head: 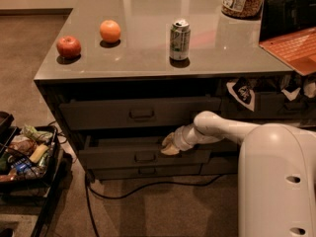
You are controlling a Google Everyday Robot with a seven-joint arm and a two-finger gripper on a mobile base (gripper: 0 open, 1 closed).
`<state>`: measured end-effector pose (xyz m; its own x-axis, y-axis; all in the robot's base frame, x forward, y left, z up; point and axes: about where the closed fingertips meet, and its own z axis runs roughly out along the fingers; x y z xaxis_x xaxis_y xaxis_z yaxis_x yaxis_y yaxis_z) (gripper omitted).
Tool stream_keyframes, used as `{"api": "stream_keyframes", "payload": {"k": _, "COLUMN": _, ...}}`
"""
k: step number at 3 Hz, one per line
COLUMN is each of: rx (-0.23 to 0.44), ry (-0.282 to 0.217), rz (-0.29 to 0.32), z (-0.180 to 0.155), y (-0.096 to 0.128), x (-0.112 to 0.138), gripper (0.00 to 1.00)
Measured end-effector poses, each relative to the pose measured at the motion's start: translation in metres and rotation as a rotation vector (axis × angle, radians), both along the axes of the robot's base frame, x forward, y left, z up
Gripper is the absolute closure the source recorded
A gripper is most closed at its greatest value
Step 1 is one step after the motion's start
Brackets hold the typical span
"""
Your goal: Open middle drawer
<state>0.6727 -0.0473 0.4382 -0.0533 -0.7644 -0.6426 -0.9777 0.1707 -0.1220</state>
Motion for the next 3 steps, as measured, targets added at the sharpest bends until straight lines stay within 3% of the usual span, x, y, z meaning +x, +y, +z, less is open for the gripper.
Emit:
{"api": "stream_keyframes", "payload": {"k": 1, "rx": 0.0, "ry": 0.002, "rz": 0.0, "z": 0.001, "y": -0.001, "x": -0.001, "gripper": 0.59}}
{"api": "stream_keyframes", "payload": {"k": 3, "rx": 0.0, "ry": 0.075, "rz": 0.014, "z": -0.002, "y": 0.007, "x": -0.027, "gripper": 0.57}}
